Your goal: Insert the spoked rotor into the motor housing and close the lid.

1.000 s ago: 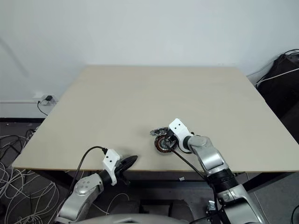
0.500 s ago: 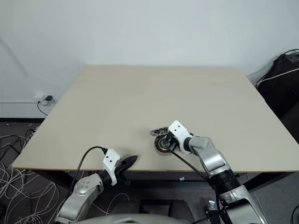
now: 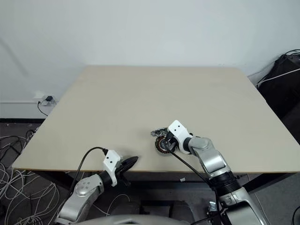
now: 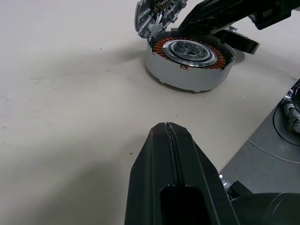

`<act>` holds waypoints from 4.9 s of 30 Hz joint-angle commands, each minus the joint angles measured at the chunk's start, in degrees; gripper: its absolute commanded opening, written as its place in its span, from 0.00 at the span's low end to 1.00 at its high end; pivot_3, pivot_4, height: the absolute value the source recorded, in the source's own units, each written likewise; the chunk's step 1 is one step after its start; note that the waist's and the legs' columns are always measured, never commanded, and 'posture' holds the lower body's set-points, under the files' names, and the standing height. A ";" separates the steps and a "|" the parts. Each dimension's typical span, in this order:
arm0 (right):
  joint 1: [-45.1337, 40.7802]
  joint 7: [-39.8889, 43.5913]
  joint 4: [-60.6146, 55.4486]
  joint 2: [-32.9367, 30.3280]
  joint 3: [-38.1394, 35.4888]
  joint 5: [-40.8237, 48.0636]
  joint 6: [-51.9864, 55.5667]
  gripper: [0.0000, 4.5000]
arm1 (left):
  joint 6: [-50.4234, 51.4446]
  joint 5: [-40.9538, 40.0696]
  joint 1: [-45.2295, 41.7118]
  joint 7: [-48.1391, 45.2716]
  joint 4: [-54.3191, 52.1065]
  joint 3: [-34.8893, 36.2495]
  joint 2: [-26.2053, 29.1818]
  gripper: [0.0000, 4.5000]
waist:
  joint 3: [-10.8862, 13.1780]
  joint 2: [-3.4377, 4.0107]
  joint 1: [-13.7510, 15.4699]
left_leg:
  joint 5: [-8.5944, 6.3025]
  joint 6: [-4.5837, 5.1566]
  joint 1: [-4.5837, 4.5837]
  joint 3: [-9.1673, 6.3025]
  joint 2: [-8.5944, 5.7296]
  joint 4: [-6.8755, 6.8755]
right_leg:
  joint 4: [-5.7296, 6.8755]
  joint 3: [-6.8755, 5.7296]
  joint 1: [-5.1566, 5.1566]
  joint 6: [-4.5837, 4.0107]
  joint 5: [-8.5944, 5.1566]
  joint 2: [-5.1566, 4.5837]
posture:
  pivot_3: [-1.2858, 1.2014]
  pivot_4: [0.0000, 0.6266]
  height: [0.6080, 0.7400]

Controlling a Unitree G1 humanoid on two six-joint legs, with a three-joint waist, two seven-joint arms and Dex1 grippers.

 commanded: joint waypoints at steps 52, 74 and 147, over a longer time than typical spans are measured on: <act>2.18 -3.45 -7.47 0.54 -2.27 0.62 1.34 0.00 | -0.71 0.22 -1.21 -0.14 -1.36 -0.52 -0.15 0.00 | -0.02 0.01 0.40 | 0.00 -0.01 0.01 0.00 -0.01 0.00 | 0.00 0.00 0.01 0.01 0.00 0.00 | 0.52 0.00 1.00; 1.30 -4.39 -4.97 3.51 -2.49 0.10 0.34 0.00 | -0.50 0.16 -0.60 -0.02 -2.12 -0.38 0.16 0.00 | -0.10 0.01 -0.09 | 0.02 -0.03 0.07 0.00 -0.02 0.00 | 0.02 0.00 0.06 0.01 0.01 0.02 | 0.52 0.00 1.00; 7.58 -6.86 -12.04 5.25 -5.96 4.15 0.08 0.00 | -0.25 0.21 -0.71 -0.65 -1.86 -0.45 0.68 0.00 | -0.15 -0.03 -0.11 | 0.04 -0.06 0.09 0.00 0.03 0.00 | 0.02 0.01 0.06 0.06 0.02 0.07 | 0.52 0.00 1.00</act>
